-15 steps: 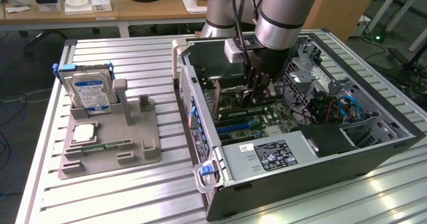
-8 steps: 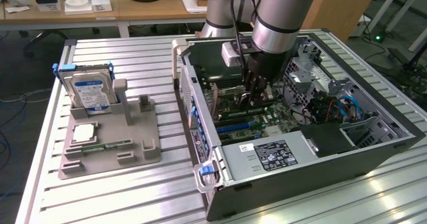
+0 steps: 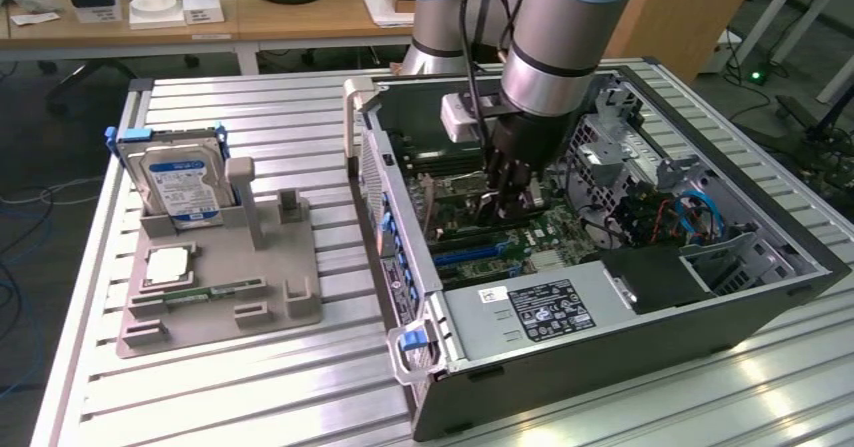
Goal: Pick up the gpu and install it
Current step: 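Insert the gpu into the slot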
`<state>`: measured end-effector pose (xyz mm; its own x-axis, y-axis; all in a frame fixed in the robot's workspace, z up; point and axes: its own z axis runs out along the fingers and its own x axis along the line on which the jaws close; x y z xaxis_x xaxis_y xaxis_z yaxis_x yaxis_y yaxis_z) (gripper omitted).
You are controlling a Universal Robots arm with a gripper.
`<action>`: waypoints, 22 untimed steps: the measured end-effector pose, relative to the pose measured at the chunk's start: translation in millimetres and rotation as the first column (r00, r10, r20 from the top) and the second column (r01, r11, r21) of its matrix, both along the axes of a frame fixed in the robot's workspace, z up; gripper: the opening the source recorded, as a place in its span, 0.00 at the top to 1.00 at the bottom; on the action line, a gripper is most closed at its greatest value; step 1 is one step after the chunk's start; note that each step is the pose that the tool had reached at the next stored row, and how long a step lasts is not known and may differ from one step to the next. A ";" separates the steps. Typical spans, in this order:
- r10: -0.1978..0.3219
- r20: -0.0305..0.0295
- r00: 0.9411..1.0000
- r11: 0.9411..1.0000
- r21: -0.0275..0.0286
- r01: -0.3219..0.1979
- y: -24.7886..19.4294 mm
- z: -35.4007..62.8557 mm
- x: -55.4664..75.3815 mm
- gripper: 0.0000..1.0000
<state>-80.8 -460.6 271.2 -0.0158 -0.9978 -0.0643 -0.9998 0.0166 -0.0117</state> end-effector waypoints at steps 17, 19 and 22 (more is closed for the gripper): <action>0.000 -0.001 1.000 1.000 0.000 0.000 -4.6 -8.1 -5.7 0.72; 0.000 -0.001 1.000 1.000 0.000 0.000 -4.7 -9.8 -6.9 0.72; -0.001 -0.001 1.000 1.000 0.000 0.001 -5.6 -14.4 -7.0 0.72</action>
<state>-87.8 -466.2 256.8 -0.0172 -0.9978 -0.0640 -0.9998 0.0179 -0.0106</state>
